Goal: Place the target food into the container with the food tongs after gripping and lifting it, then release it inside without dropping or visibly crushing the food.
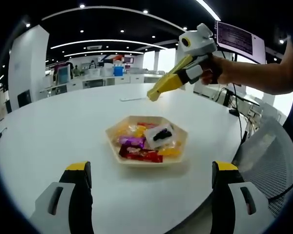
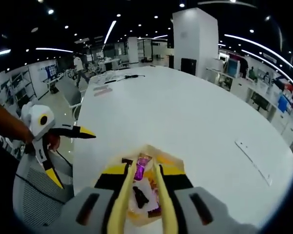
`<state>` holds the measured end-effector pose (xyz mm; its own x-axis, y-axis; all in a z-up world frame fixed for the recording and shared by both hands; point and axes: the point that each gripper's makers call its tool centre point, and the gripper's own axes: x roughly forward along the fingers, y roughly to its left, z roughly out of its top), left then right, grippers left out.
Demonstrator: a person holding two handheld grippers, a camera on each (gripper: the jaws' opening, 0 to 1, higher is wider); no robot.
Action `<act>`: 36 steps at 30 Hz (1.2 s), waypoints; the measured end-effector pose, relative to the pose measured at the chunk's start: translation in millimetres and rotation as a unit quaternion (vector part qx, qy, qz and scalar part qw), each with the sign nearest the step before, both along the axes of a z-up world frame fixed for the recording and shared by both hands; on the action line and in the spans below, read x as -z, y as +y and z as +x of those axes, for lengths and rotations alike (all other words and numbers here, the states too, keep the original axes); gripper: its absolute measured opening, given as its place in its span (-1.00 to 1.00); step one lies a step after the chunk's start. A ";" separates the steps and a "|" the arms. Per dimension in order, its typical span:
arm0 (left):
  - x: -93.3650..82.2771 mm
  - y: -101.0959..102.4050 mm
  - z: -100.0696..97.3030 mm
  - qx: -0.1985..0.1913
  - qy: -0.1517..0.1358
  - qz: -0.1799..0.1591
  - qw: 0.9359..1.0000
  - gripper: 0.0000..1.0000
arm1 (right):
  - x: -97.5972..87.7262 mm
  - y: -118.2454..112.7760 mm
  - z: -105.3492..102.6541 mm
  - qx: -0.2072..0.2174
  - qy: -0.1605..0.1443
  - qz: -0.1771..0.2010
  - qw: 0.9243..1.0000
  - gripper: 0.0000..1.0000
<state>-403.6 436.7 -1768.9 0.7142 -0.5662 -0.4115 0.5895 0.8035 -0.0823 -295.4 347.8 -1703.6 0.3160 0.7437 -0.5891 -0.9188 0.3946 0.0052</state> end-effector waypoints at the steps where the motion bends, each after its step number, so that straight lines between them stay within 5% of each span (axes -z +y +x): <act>1: 0.1 0.0 0.0 0.000 0.000 0.000 1.000 0.99 | -1.6 -0.4 -0.3 -0.003 -0.001 0.004 1.000 -0.52; 9: 0.8 -0.5 -0.1 0.003 0.001 0.001 1.000 0.99 | -10.3 -17.7 9.8 0.000 -0.030 0.013 0.999 -0.50; 19: 1.5 -1.6 -0.8 0.006 0.002 0.001 1.000 0.99 | -12.2 -39.1 9.1 0.003 -0.022 0.041 0.999 -0.48; 36: 1.7 0.5 0.2 -0.001 0.003 0.000 1.000 0.99 | 0.9 -84.3 32.6 0.023 -0.055 0.023 0.998 -0.47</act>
